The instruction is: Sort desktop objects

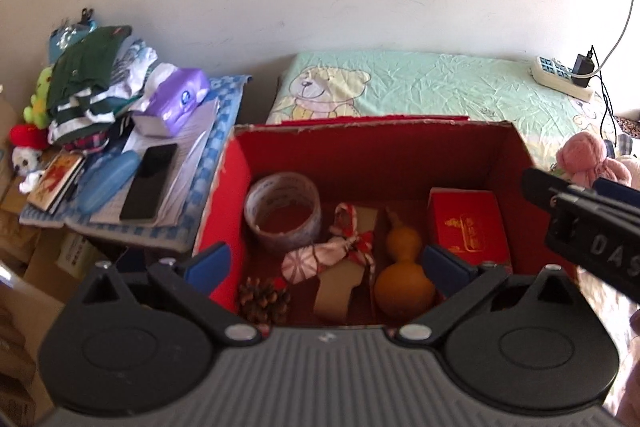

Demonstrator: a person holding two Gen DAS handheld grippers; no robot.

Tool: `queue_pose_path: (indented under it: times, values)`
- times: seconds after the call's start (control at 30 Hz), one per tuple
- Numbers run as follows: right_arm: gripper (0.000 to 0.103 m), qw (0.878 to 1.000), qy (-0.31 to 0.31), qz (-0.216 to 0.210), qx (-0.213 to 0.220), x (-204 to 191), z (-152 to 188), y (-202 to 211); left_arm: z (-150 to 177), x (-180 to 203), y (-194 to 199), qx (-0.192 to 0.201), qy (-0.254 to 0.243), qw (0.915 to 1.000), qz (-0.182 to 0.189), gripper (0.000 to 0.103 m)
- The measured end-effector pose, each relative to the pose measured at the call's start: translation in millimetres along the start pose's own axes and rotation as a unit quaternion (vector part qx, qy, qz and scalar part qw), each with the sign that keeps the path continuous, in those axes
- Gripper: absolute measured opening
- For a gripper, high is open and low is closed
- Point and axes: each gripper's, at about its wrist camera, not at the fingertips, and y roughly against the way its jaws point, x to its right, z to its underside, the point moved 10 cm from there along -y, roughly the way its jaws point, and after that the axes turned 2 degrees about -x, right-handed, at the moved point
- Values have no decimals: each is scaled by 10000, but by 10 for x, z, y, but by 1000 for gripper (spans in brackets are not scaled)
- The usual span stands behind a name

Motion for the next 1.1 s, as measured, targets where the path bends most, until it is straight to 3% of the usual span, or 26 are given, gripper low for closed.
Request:
queue_pose_path:
  times: [0.2,0.4,0.77,1.1]
  values:
    - [69,9995,211,-157,-175,60,66,103,178,100,100,-175,84,9994,-298,102]
    - [70,9979,423,-297,-401,110,174,169,440,152,110,-565,320,9974,-314,102]
    - [72,9919,743,-825,-611,143,497,392,1059,307,-21,-1246,249,9908,-471,102]
    - [72,9864,376,-244,-1581,487,1056,192,1326,435,-300,-1788,-193,9837,12,102]
